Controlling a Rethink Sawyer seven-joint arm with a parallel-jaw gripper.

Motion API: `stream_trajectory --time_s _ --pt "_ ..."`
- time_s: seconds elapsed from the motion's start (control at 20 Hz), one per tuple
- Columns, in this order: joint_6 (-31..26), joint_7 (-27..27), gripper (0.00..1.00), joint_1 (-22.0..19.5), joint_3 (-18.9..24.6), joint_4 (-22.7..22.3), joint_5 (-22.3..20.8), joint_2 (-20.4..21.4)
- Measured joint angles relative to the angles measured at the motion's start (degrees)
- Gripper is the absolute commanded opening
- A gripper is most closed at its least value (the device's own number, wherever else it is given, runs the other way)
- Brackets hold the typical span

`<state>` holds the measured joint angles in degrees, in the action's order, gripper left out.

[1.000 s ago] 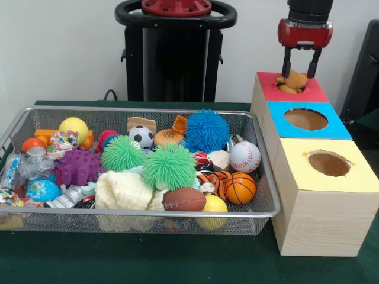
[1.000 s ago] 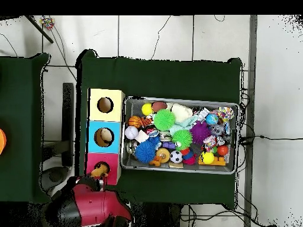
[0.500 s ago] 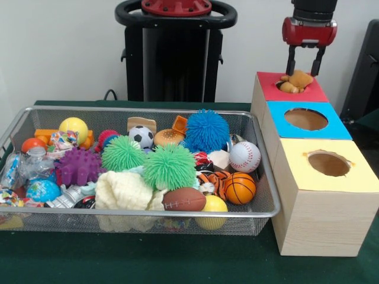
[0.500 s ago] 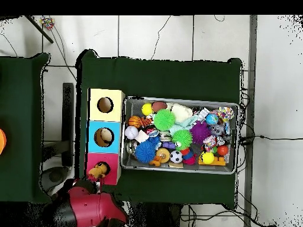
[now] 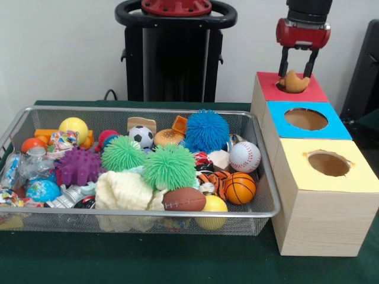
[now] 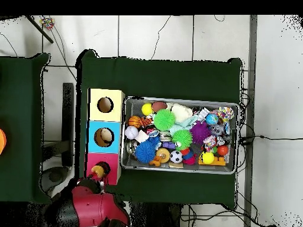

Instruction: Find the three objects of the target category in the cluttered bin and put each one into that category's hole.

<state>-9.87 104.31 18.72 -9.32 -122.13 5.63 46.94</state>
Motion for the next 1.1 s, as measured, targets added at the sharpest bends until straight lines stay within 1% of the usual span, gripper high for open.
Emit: stream_trajectory --time_s 0.1,0.35,0.55,0.85,1.1 --pt "0.96 0.0 1.0 0.42 -1.13 0.52 0.0 -1.08" --pt "2.18 0.0 1.0 0.8 -1.68 0.66 -0.18 -1.55" --pt "2.45 0.0 1.0 -0.44 -1.09 0.7 -0.62 -1.56" --pt "3.01 0.0 1.0 -4.43 -0.26 0.7 -1.05 -1.81" --pt "3.01 0.0 1.0 -6.37 0.29 0.69 -1.34 -1.66"
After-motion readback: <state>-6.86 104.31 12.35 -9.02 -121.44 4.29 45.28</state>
